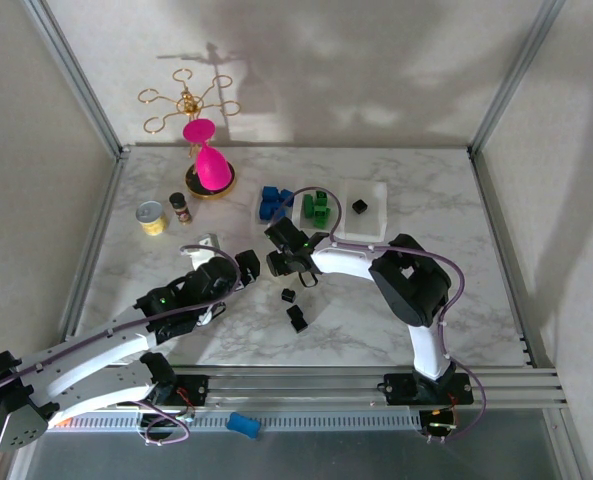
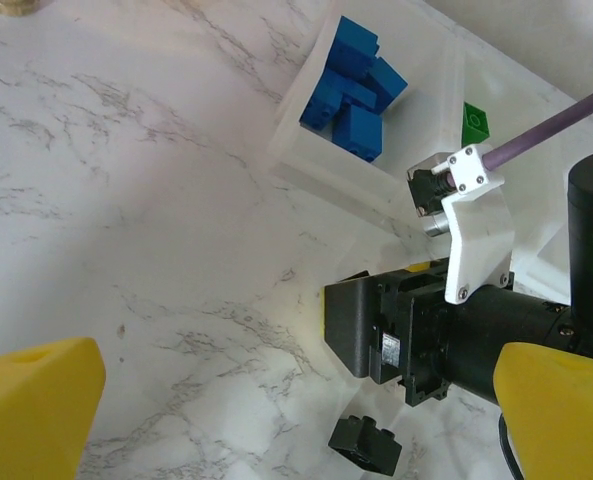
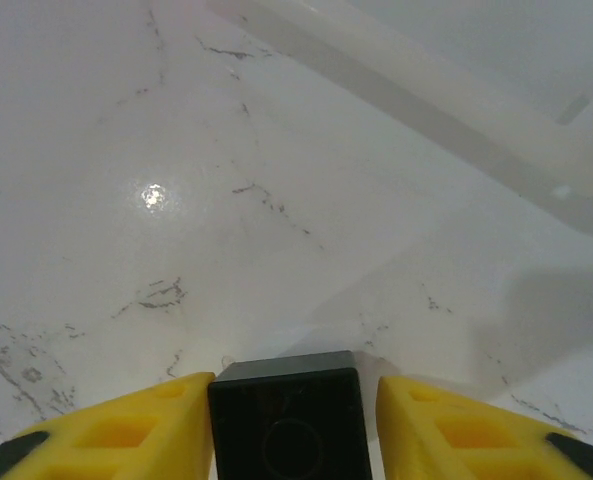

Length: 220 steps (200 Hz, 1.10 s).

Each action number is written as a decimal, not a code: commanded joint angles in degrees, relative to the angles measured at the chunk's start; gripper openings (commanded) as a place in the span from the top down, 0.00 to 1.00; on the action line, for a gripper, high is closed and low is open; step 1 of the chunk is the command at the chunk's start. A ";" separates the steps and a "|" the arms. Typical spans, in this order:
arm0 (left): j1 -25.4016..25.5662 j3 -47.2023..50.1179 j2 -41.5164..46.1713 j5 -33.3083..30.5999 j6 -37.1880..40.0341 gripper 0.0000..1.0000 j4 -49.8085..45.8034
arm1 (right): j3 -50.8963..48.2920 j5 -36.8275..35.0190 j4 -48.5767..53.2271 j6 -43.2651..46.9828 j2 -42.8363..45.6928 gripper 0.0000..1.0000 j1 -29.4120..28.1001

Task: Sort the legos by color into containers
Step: Pick up the lego from the center of the table, then place the lego in the container.

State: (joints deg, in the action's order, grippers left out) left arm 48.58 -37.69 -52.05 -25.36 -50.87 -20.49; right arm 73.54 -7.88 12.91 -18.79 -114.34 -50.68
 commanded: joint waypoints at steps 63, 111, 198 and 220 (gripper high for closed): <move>-0.76 -0.71 0.31 -0.39 -1.01 0.00 -1.03 | -0.56 0.29 0.37 -0.65 3.80 0.73 0.21; -0.68 -3.45 -0.36 1.55 1.21 0.00 0.28 | -6.33 2.32 -0.01 -3.88 14.43 0.74 3.46; 1.07 -9.94 -12.28 7.81 5.28 0.00 9.75 | -11.17 2.33 3.70 -3.35 26.84 0.73 24.45; 1.59 -12.05 -16.09 9.18 6.23 0.00 12.24 | -9.17 1.74 2.68 -2.51 23.14 0.73 28.06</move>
State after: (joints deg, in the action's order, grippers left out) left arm 49.43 -46.44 -65.10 -18.50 -46.63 -12.38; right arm 63.09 -5.10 14.81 -22.48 -87.96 -25.17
